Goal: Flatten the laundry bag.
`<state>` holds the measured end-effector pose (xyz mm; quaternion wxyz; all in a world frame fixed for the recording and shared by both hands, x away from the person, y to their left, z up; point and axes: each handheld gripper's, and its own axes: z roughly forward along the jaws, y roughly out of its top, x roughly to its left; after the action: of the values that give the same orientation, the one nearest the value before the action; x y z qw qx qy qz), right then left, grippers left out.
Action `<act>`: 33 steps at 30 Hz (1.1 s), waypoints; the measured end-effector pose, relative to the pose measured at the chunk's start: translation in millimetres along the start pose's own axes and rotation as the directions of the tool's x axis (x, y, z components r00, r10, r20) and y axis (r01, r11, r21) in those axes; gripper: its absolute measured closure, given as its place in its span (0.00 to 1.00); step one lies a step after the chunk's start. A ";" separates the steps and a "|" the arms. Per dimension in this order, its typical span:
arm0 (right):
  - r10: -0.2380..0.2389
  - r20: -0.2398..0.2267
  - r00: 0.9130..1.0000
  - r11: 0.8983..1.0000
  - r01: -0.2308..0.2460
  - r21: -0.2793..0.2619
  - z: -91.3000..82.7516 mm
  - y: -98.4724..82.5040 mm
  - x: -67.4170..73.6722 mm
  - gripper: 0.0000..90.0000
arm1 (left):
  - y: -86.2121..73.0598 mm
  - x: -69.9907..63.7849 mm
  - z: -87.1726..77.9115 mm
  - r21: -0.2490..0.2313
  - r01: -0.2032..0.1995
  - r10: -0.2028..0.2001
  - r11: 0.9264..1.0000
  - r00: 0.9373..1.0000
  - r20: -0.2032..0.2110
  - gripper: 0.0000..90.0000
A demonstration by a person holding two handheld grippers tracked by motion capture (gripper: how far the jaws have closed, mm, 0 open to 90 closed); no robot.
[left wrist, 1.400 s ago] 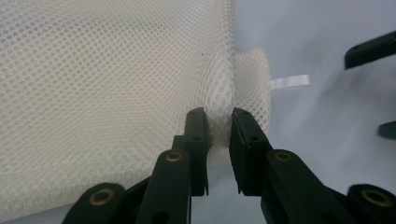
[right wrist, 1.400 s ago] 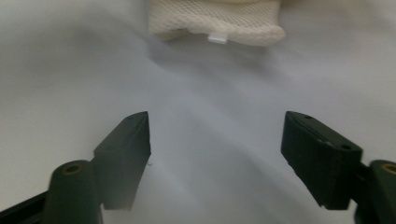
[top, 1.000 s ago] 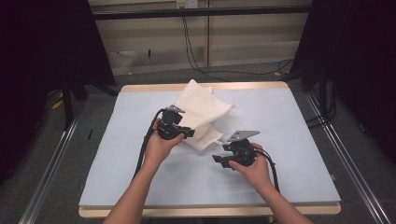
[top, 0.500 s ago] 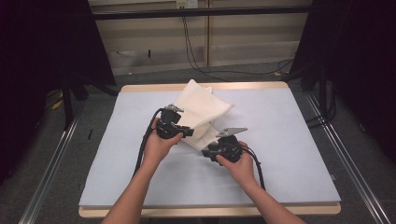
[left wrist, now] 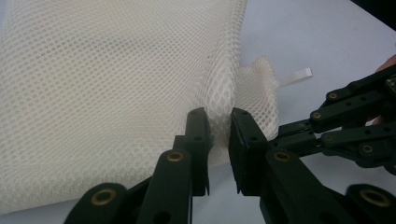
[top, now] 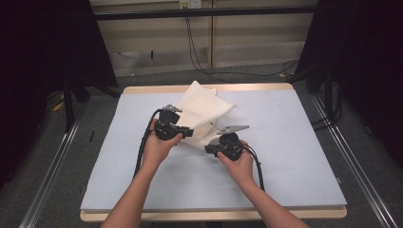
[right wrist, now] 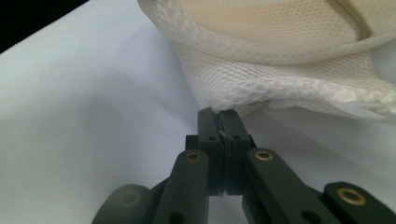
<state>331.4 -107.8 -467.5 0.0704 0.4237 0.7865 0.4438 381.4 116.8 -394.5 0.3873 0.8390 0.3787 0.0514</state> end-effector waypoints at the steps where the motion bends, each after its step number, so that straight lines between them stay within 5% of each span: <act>1: -0.003 0.004 1.000 1.000 0.003 0.001 -1.4 -0.5 -1.2 0.99 | 0.0 1.9 -1.9 0.002 -0.002 0.002 1.000 1.000 -0.008 0.87; 4: -0.013 0.006 1.000 1.000 0.013 0.009 -6.0 -2.7 -6.5 1.00 | -1.0 4.7 -5.5 -0.011 0.030 -0.031 0.999 0.999 -0.027 0.88; 14: -0.008 0.040 0.999 1.000 0.007 0.021 -27.9 -14.2 -27.0 1.00 | -3.1 21.6 -21.6 -0.032 0.047 -0.050 0.998 0.996 -0.075 0.88; 17: -0.014 0.052 0.999 1.000 0.013 0.025 -34.8 -16.3 -32.6 1.00 | -3.4 25.8 -25.8 -0.070 0.092 -0.098 0.993 0.991 -0.087 0.88; 24: -0.025 0.091 0.996 0.999 0.022 0.031 -50.9 -20.6 -44.3 1.00 | -5.0 42.5 -41.0 -0.083 0.108 -0.117 0.991 0.986 -0.121 0.88; 33: -0.026 0.056 0.998 0.999 0.024 0.034 -54.2 -28.1 -46.3 1.00 | -9.4 60.1 -48.4 -0.073 0.141 -0.151 0.987 0.976 -0.154 0.88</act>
<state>317.2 -183.1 -468.8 0.0912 0.4273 0.7968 0.4174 399.9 190.8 -379.8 0.3843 0.7898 0.4673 0.1011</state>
